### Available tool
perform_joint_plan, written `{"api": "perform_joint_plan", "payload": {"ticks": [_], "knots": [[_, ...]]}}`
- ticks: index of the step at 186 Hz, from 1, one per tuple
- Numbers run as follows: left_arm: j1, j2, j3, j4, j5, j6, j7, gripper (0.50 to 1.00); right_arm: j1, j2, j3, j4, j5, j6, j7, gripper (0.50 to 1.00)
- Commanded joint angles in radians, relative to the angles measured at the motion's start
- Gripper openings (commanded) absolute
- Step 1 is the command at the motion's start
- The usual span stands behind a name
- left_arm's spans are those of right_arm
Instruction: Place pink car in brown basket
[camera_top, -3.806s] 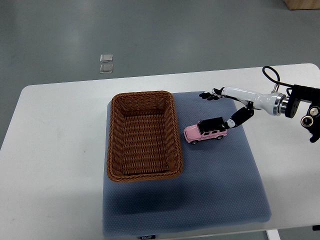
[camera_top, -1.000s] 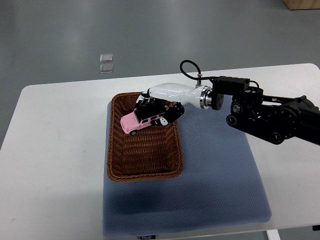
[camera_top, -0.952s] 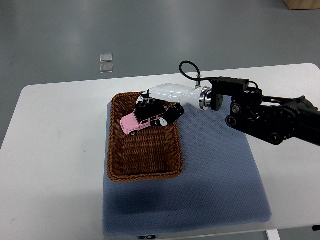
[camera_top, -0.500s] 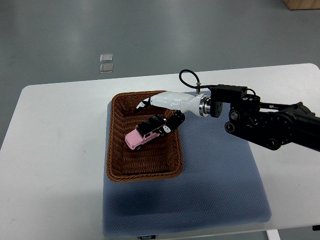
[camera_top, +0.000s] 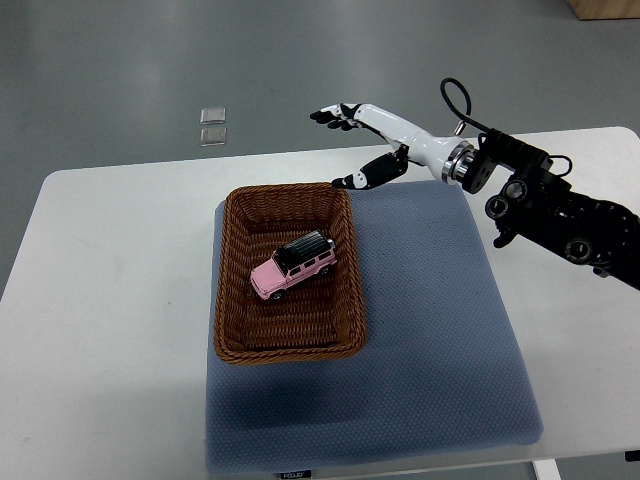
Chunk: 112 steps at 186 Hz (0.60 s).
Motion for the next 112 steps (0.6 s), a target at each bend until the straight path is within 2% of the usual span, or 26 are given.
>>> {"api": "perform_joint_plan", "payload": {"ticks": [1, 27, 65, 90, 99, 112], "knots": [[0.000, 0.000, -0.001, 0.000, 0.000, 0.000, 0.000, 1.000, -0.045, -0.007, 0.072, -0.043, 0.136, -0.003, -0.036, 0.866], [0.000, 0.000, -0.001, 0.000, 0.000, 0.000, 0.000, 1.000, -0.099, -0.007, 0.144, -0.100, 0.386, -0.006, -0.044, 0.866], [0.000, 0.000, -0.002, 0.000, 0.000, 0.000, 0.000, 1.000, -0.153, -0.017, 0.175, -0.126, 0.733, -0.009, -0.046, 0.866], [0.000, 0.000, -0.004, 0.000, 0.000, 0.000, 0.000, 1.000, -0.173, -0.022, 0.177, -0.128, 0.840, -0.034, -0.055, 0.868], [0.000, 0.000, -0.004, 0.000, 0.000, 0.000, 0.000, 1.000, -0.174, -0.022, 0.177, -0.128, 0.859, -0.044, -0.055, 0.895], [0.000, 0.000, -0.005, 0.000, 0.000, 0.000, 0.000, 1.000, -0.176, -0.022, 0.177, -0.128, 0.860, -0.061, -0.049, 0.905]]}}
